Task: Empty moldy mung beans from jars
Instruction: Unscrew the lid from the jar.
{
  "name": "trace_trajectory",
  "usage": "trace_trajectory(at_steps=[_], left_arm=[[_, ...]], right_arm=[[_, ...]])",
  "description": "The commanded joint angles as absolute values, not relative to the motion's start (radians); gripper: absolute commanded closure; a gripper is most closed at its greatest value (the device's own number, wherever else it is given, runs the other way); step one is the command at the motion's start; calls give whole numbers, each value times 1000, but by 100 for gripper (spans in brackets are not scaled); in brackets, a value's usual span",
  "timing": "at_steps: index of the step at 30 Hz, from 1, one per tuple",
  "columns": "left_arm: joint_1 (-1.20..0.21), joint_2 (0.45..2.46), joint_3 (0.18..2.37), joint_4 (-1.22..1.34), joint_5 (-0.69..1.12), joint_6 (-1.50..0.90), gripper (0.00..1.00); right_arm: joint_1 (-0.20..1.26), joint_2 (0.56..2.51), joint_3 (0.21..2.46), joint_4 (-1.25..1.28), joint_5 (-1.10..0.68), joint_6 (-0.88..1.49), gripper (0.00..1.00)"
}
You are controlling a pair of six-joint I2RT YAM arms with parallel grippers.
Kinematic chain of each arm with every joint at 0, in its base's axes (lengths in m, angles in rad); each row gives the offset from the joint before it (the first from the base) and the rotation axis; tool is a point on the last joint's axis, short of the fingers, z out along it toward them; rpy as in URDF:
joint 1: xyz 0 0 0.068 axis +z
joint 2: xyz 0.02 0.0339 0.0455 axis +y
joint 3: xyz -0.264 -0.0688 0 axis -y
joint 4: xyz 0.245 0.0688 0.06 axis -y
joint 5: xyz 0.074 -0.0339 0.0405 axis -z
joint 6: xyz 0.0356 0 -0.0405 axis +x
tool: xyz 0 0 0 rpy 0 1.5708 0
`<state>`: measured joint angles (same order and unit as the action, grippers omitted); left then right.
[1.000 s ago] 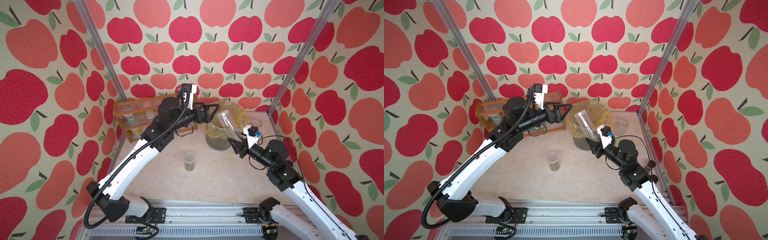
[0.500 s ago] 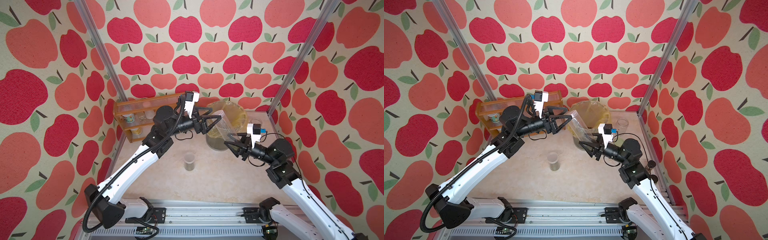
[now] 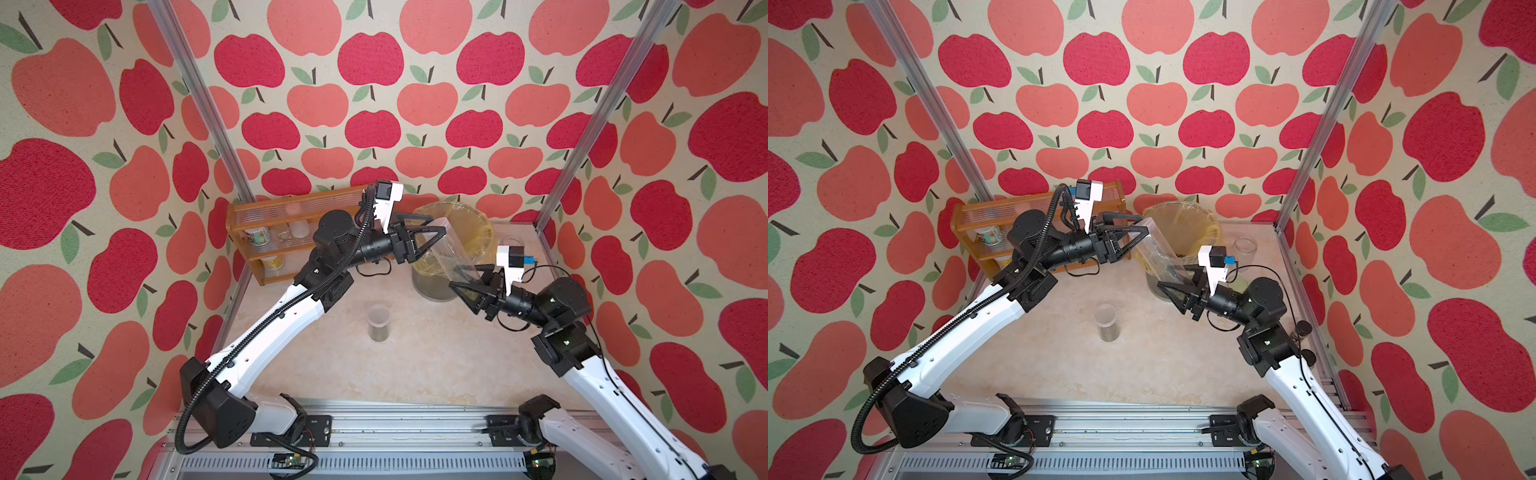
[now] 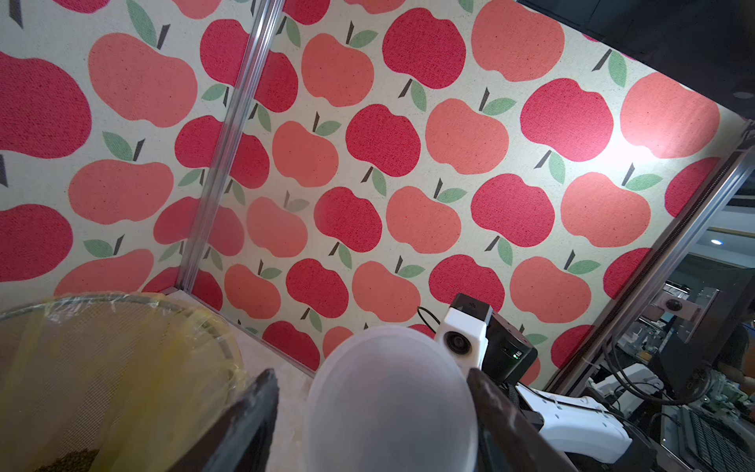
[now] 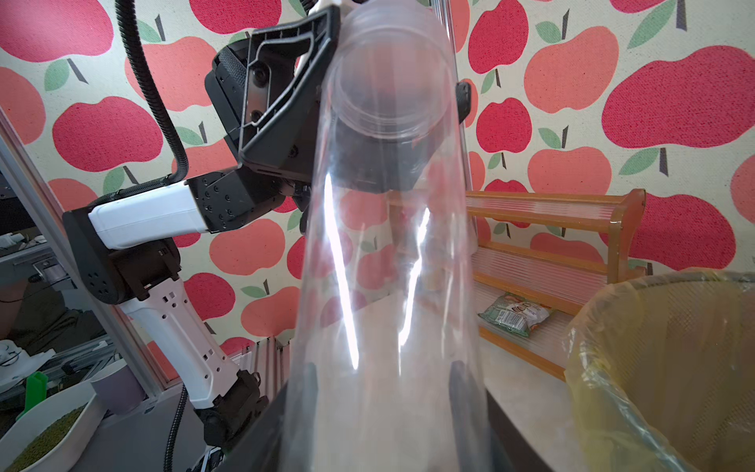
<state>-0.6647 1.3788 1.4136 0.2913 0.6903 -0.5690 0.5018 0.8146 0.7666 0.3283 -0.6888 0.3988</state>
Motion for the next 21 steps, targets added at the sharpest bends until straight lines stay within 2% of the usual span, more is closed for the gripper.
trace_trajectory(at_steps=[1,8,21], left_arm=[[-662,1412,1469,307,691,-590,32],[-709,1439,1549,152,662,-502,38],[-710,1504,1634,96,652,-537,45]], right_arm=[[501,804,755,366,-700,387,57],[501,800,765,310,-632,337,58],[501,798,767,283,-582,294,58]])
